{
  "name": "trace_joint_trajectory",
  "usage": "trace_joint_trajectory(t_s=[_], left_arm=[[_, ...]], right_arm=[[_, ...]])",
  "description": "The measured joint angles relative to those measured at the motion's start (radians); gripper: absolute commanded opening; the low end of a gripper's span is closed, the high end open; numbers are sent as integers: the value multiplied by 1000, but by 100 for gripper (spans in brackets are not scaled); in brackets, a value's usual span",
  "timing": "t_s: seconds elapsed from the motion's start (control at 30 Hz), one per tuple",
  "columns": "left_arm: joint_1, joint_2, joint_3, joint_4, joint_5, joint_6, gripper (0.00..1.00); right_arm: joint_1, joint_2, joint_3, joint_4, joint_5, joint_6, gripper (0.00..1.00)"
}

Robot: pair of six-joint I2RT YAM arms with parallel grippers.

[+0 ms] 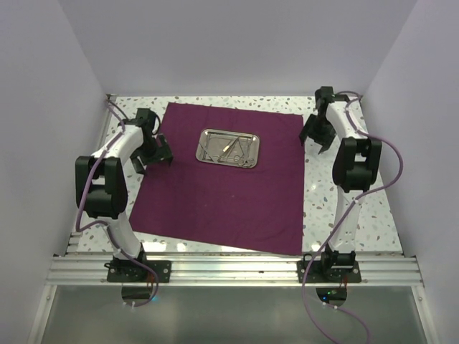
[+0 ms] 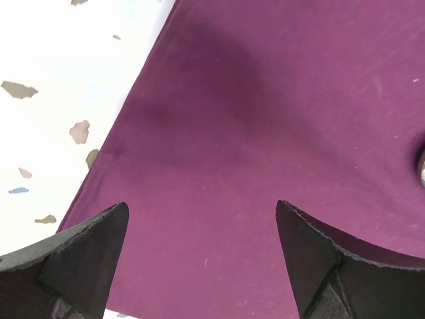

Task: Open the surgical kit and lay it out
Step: Smooth out the surgical kit at the center of the board.

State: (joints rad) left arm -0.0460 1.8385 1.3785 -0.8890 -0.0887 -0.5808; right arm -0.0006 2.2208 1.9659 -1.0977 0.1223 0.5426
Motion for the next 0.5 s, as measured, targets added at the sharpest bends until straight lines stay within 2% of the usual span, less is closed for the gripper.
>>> trace_joint_trajectory(t_s=[0.33,0.5], left_arm=[[11,3,7,5,7,42,93],[13,3,7,-1,7,51,91]], right_arm=[[0,115,55,116,-18,-4,52],[3,183,125,159,-39,3,47]])
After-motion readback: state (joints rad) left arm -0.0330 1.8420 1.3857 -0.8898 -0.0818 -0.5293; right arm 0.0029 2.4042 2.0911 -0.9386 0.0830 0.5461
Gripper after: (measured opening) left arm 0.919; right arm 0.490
